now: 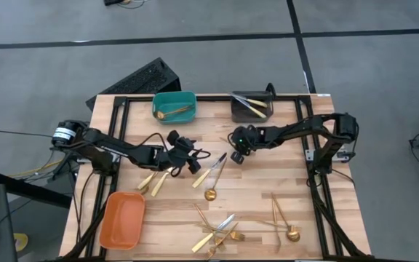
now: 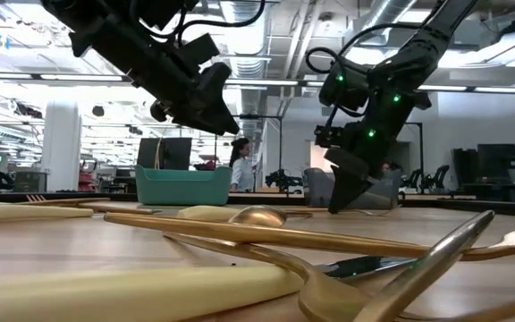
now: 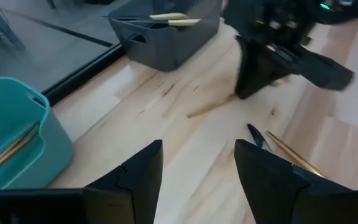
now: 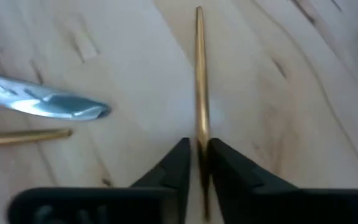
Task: Sort silverware by color (type)
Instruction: Put the gold fork into the orange bin
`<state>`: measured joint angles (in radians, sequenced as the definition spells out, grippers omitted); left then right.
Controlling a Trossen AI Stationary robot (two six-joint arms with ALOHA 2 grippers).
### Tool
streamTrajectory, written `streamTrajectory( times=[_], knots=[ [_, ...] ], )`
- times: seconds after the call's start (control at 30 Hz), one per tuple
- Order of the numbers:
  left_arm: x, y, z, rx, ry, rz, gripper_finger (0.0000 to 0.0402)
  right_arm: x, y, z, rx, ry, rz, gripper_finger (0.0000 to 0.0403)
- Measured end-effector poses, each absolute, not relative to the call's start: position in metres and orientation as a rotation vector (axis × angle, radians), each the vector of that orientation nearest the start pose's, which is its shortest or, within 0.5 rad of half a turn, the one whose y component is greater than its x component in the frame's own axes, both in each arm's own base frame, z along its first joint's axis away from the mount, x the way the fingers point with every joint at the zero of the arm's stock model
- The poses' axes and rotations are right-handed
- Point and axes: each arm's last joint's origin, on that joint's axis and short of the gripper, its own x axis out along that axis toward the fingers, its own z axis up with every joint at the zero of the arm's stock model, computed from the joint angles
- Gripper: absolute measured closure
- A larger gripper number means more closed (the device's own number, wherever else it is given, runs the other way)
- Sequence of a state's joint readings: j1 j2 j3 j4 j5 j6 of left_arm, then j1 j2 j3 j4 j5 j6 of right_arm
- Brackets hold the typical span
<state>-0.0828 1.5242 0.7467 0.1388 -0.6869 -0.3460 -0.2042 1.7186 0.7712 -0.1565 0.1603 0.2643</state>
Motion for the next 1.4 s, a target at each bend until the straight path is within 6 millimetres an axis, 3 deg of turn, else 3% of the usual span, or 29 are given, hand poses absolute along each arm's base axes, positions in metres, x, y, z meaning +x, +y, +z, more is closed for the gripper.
streamTrajectory(
  times=[0.1,0.23,0.43,0.7,0.87,1.03,1.2,1.4],
  knots=[
    [0.3,-0.002,0.187,-0.139,0.449,0.666,0.0214,0.285,-0.062,0.12,0.264,1.052,-0.452,0.0376],
    [0.31,-0.004,0.186,-0.13,0.392,0.604,0.0214,0.282,-0.053,0.134,0.269,1.009,-0.403,0.0377],
    [0.318,-0.005,0.176,-0.1,0.384,0.563,0.0214,0.287,-0.033,0.181,0.245,0.655,-0.3,0.0377],
    [0.322,-0.006,0.182,-0.104,0.31,0.546,0.0214,0.285,-0.006,0.188,0.123,0.239,-0.183,0.0377],
    [0.326,-0.008,0.193,-0.088,0.209,0.511,0.0214,0.292,0.01,0.184,0.01,0.145,-0.217,0.0377],
    [0.329,-0.01,0.205,-0.083,0.103,0.436,0.0217,0.299,0.02,0.176,-0.062,0.181,-0.257,0.0386],
    [0.329,-0.012,0.208,-0.078,0.081,0.423,0.026,0.306,0.028,0.178,-0.092,0.17,-0.239,0.0387],
    [0.33,-0.015,0.209,-0.035,0.081,0.366,0.0362,0.307,0.035,0.18,-0.096,0.164,-0.217,0.0387]
  ],
)
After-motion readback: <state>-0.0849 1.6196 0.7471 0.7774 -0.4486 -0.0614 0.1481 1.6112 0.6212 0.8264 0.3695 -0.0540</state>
